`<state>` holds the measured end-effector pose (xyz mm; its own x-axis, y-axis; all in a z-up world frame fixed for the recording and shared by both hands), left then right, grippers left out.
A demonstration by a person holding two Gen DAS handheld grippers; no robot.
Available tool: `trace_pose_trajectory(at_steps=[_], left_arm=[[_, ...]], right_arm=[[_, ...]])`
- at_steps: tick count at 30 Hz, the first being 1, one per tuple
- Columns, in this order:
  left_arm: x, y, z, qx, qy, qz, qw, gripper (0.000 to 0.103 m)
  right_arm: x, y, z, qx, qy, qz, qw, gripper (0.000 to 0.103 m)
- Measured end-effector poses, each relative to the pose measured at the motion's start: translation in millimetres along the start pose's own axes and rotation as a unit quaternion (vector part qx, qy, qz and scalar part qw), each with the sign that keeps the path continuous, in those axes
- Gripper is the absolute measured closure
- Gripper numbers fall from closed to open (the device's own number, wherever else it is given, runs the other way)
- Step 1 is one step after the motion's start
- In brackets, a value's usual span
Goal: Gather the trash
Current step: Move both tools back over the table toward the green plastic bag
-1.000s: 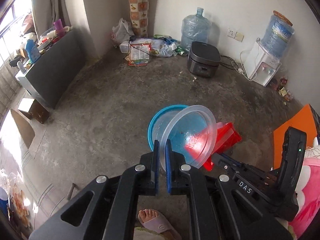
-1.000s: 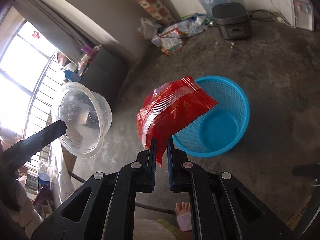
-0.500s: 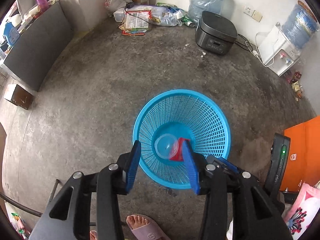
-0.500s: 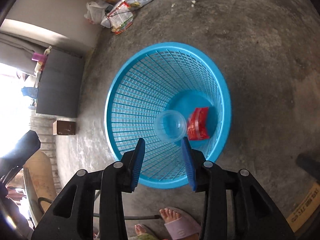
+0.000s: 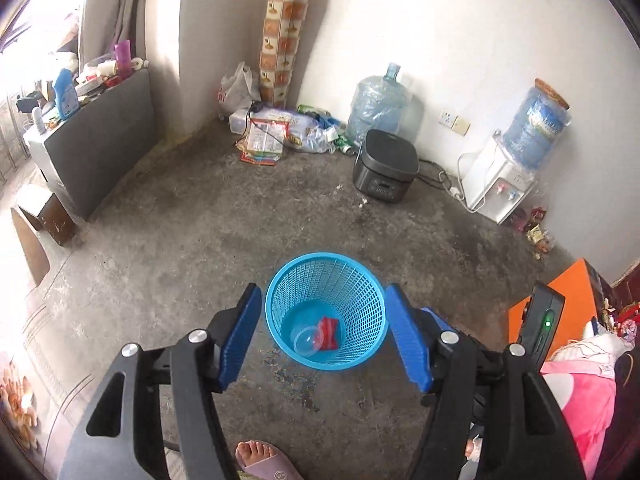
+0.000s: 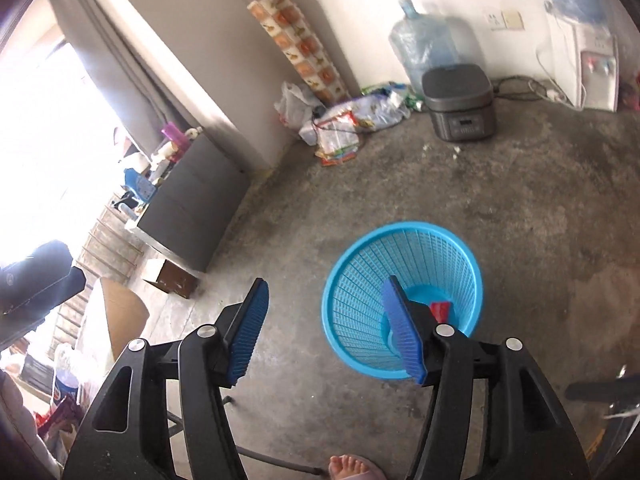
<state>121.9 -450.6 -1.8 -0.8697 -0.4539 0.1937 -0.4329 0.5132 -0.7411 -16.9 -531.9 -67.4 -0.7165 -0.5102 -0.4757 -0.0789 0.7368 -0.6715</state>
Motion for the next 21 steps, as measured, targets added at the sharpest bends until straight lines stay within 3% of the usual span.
trace_pose_trajectory(at_steps=[4,8,10,13,17,21], left_arm=[[-7,10,-85,0.073,-0.001,-0.001,0.9974,0.025],[-18,29,-162,0.137,-0.026,0.008,0.9902,0.011],[-28,41,-193,0.159,-0.044,0.004,0.9864,0.006],[-46,61,-232,0.178,-0.078,-0.003,0.9810,0.006],[-65,89,-274,0.198,-0.130,-0.006,0.9715,0.006],[-88,121,-321,0.217,-0.175,-0.029,0.9600,0.006]], right_arm=[[-43,-6,-46,0.047,-0.027,-0.069,0.996,0.025],[-82,-2,-86,0.091,-0.049,-0.132,0.986,0.008],[-99,3,-103,0.108,-0.062,-0.159,0.979,0.008],[-119,12,-118,0.117,-0.082,-0.187,0.972,0.008],[-144,28,-126,0.092,-0.122,-0.213,0.965,0.008],[-175,55,-136,0.061,-0.157,-0.262,0.950,0.008]])
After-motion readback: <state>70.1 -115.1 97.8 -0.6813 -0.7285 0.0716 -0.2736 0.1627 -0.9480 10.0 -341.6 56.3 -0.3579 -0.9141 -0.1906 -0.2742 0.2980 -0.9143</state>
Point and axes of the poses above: each gripper's, at about its wrist camera, not at the fingertips, and z roughly the way its jaws point, x to its right, y to its underside, the point moved 1 cm from there along z, roughly the way its jaws point, and after that the axes turned 9 degrees about x, right-handed, at the moved point
